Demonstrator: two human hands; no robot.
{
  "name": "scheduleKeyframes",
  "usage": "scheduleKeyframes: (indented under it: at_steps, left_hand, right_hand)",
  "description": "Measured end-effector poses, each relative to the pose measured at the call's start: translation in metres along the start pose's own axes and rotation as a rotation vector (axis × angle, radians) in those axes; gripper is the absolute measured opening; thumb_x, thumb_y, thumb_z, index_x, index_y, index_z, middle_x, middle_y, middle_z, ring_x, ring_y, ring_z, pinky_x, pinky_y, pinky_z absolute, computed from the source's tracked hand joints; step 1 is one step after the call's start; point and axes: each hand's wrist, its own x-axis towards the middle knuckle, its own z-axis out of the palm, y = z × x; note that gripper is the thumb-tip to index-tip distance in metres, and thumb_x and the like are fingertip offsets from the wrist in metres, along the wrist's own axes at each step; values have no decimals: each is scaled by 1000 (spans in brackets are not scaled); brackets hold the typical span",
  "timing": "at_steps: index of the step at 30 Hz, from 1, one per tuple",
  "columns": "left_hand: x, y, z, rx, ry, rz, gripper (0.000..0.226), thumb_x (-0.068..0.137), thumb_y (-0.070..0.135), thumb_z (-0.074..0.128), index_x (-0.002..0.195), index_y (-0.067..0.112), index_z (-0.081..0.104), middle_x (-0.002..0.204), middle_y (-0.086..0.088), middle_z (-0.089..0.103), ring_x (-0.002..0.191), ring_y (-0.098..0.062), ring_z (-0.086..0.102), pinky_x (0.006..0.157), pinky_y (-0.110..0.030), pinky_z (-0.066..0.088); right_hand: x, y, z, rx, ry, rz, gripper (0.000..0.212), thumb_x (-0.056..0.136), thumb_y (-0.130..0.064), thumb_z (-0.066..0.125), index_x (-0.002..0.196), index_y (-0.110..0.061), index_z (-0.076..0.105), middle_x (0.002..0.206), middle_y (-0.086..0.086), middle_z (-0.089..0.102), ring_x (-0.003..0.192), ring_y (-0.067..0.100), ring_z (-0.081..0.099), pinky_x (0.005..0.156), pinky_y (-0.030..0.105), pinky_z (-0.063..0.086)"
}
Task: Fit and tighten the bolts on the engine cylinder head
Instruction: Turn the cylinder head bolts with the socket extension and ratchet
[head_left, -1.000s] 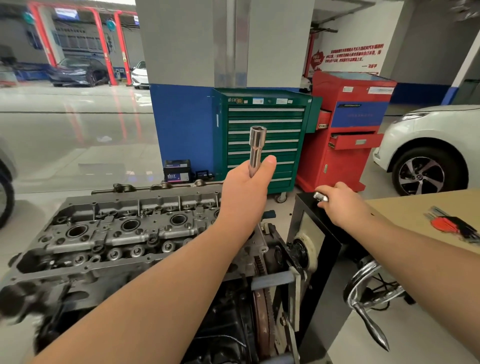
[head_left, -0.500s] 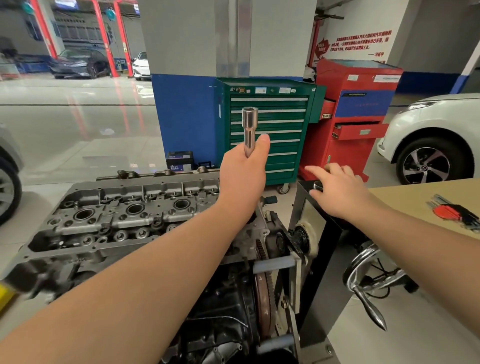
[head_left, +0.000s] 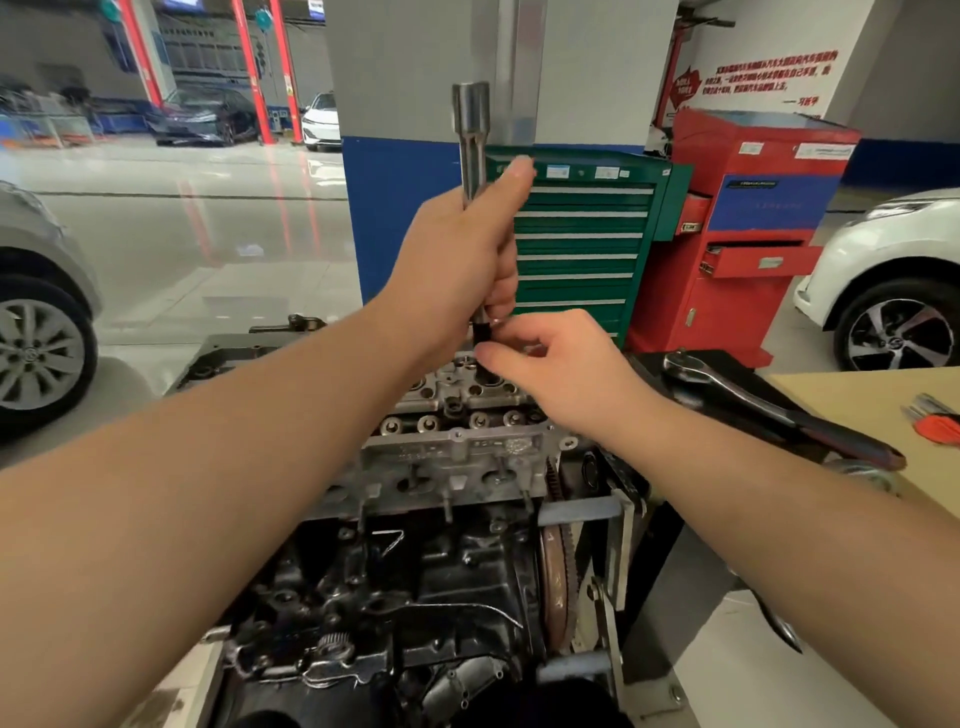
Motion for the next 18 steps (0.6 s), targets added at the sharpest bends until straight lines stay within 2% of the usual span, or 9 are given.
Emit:
scheduleKeyframes:
  at_steps: [3,6,9,11,13,15,17,18]
  left_hand:
    - [-10,-14,-14,50,0,-27,53,98,55,61,58,28,40,52,1,31,47,-21,27,44,-28,34]
    - [-16,-24,-21,67,0,-49,52,98,56,61,59,28,39,52,1,33,47,-21,29,44,-28,35]
    - [-19,-28,-24,59,-26,-53,51,98,57,60,61,28,40,53,1,35,48,-21,31,46,-29,37]
    - [-20,-29,-24,61,-56,-55,53,99,57,59,59,28,40,52,1,34,48,-21,32,47,-29,39]
    - [-20,-28,-25,75,-68,-56,54,101,56,58,57,29,39,52,2,33,47,-21,32,47,-29,39]
    - [-19,-24,-26,79,-64,-51,54,100,56,58,58,29,38,52,1,33,48,-21,32,46,-29,39]
    - [-16,-19,-29,81,-58,-40,55,100,56,58,57,28,37,52,1,32,49,-22,31,47,-30,39]
    - [-14,-18,-30,84,-58,-39,56,100,56,57,57,28,37,52,0,31,49,-22,31,47,-30,39]
  right_hand:
    - [1,2,15,-62,-51,39,17,91,-33,76,76,-26,77,59,-17,61,57,-1,49,57,14,35]
    - [2,8,27,-158,-69,68,20,90,-37,76,77,-23,77,68,-7,68,66,4,55,56,12,36]
    - [3,14,28,-201,-70,86,15,90,-40,76,78,-31,74,75,-13,69,79,-2,59,63,9,37]
    - [3,17,26,-225,-86,82,16,90,-41,76,77,-32,74,77,-10,71,80,3,61,70,17,44]
    - [5,16,25,-244,-89,72,19,89,-41,76,74,-29,75,74,-7,71,77,9,61,68,19,45]
    - [8,12,26,-245,-77,63,26,90,-40,76,64,-37,70,69,-18,67,72,1,59,55,14,38]
    - [11,9,28,-252,-65,60,36,91,-38,75,58,-45,63,64,-35,60,66,-12,55,53,10,35]
    - [13,8,29,-253,-58,64,37,92,-37,74,57,-44,62,64,-38,58,65,-14,54,51,11,34]
